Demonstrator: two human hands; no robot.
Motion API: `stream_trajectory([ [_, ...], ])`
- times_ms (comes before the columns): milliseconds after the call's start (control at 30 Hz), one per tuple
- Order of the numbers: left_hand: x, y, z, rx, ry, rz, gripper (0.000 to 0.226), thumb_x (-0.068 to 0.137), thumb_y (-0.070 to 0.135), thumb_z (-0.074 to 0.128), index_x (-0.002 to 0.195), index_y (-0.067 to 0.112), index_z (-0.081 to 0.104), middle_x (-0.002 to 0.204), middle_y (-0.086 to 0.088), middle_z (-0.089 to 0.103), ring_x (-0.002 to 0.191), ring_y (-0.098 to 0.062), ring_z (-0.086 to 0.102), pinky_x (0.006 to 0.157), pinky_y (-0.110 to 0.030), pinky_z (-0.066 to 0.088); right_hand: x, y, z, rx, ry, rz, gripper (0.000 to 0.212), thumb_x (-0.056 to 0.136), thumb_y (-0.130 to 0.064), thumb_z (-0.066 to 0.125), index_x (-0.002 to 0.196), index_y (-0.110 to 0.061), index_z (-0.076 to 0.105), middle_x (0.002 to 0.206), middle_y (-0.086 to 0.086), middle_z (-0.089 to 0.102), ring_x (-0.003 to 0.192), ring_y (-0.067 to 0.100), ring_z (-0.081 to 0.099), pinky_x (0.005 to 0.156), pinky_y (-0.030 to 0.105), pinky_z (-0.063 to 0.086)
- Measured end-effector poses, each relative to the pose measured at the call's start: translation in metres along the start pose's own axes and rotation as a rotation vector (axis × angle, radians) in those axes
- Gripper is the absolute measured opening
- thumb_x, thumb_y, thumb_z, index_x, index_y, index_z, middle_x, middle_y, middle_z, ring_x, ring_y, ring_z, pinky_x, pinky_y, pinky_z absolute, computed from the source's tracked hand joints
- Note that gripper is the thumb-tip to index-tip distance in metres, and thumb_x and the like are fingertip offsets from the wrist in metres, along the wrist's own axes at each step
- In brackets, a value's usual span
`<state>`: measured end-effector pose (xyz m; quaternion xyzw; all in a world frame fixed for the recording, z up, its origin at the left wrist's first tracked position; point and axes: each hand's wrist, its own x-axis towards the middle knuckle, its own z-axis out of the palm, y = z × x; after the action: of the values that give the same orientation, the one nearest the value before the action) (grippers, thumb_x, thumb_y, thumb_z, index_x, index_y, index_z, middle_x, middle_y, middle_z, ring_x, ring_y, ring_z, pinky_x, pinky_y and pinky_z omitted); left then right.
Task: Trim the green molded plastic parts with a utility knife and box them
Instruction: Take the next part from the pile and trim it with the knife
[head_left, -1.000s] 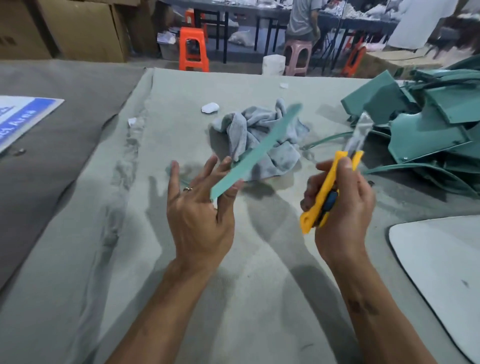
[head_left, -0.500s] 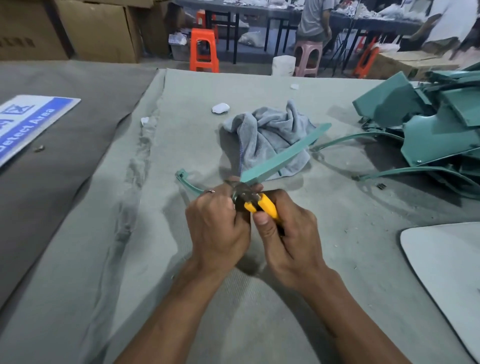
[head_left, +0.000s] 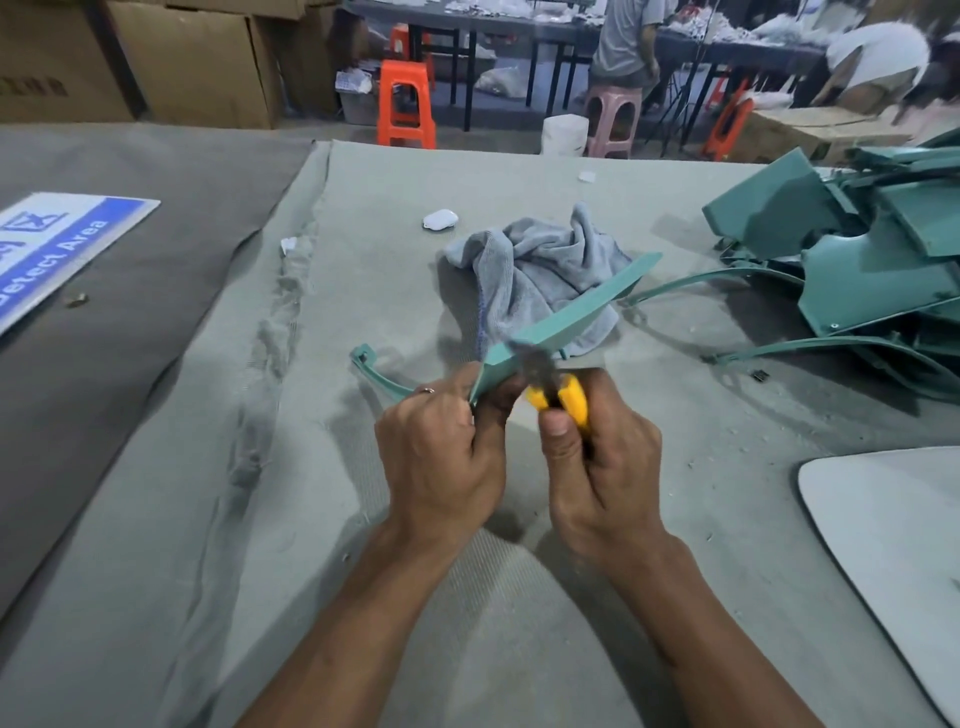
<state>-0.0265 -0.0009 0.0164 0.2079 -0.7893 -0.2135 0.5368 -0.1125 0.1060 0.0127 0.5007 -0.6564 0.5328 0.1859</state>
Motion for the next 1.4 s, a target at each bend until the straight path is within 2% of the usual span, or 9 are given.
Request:
stream_trajectory([
  [100,0.002,0.003,-0.001,0.004,0.021,0.016,0.052,0.101,0.045,0.050,0.078,0.002,0.070,0.049,-0.006,0.053,0.041,-0.025,0.048,0.048,-0.027,0.030,0.005,0.007,-0.004,0.014,0.141,0.147,0.044,0.112,-0.049,0.032,0.093,-0.014,0.050,0.062,0.000,0.054,0.050,0.014,0.051,0.045,0.038,0.038],
  [300,0.000,0.000,-0.001,-0.049,0.012,0.000,0.042,0.096,0.037,0.058,0.088,-0.001,0.075,0.056,-0.008,0.063,0.044,-0.028,0.057,0.044,-0.031,0.040,0.006,0.011,-0.014,0.025,0.008,-0.068,0.028,0.113,-0.042,0.037,0.098,-0.023,0.051,0.064,-0.002,0.051,0.052,0.009,0.047,0.048,0.025,0.036],
  [533,-0.001,0.003,-0.002,-0.004,0.086,0.099,0.037,0.090,0.021,0.066,0.061,0.000,0.056,0.047,-0.015,0.050,0.066,-0.030,0.039,0.057,-0.021,0.010,0.015,0.037,-0.026,0.054,0.317,0.272,0.050,0.110,-0.051,0.041,0.092,-0.006,0.055,0.060,0.010,0.052,0.048,0.036,0.052,0.043,0.050,0.041],
  [700,-0.004,0.004,-0.002,-0.019,0.011,0.056,0.030,0.095,0.029,0.062,0.102,0.004,0.076,0.072,-0.008,0.073,0.069,-0.022,0.056,0.057,-0.019,0.026,0.013,0.029,-0.027,0.109,0.141,0.038,0.040,0.113,-0.040,0.041,0.088,-0.011,0.053,0.060,0.008,0.051,0.047,0.027,0.049,0.045,0.044,0.035],
  [867,-0.003,0.001,0.001,0.019,-0.012,0.106,0.018,0.094,0.019,0.064,0.104,0.009,0.075,0.086,-0.006,0.077,0.077,-0.017,0.061,0.062,-0.022,0.039,0.014,0.028,-0.020,0.148,0.273,0.407,0.047,0.109,-0.045,0.043,0.090,-0.004,0.056,0.060,0.009,0.054,0.046,0.031,0.052,0.041,0.040,0.040],
  [933,-0.004,-0.002,0.003,-0.004,-0.041,0.139,0.032,0.086,0.002,0.062,0.111,0.015,0.075,0.108,0.000,0.078,0.094,-0.015,0.070,0.084,-0.031,0.054,0.016,0.027,-0.023,0.287,0.314,0.520,0.044,0.108,-0.043,0.044,0.090,-0.005,0.057,0.062,0.012,0.053,0.047,0.027,0.051,0.043,0.032,0.041],
  [1033,0.000,-0.011,0.006,0.063,-0.100,0.205,0.050,0.085,-0.007,0.060,0.125,0.020,0.073,0.131,0.006,0.069,0.126,-0.023,0.060,0.113,-0.052,0.037,0.023,0.020,-0.026,0.840,0.244,0.756,0.043,0.100,-0.050,0.053,0.081,-0.012,0.062,0.059,0.008,0.048,0.043,0.021,0.042,0.043,0.025,0.036],
  [1167,0.004,-0.016,0.004,0.176,-0.117,0.198,0.054,0.083,-0.003,0.065,0.124,0.030,0.074,0.146,0.010,0.057,0.147,-0.035,0.035,0.113,-0.071,0.016,0.030,0.016,-0.028,0.972,0.116,0.923,0.028,0.086,-0.040,0.072,0.072,-0.017,0.069,0.060,0.003,0.054,0.034,0.011,0.034,0.036,0.018,0.029],
  [1400,0.002,-0.003,0.005,0.081,-0.022,-0.144,0.096,0.083,0.001,0.075,0.162,0.020,0.023,0.171,-0.010,0.004,0.158,-0.027,-0.001,0.125,-0.040,0.004,0.030,0.020,-0.029,1.012,0.306,1.050,0.031,0.091,-0.004,0.068,0.069,-0.018,0.050,0.059,-0.003,0.040,0.038,0.008,0.031,0.035,0.020,0.027],
])
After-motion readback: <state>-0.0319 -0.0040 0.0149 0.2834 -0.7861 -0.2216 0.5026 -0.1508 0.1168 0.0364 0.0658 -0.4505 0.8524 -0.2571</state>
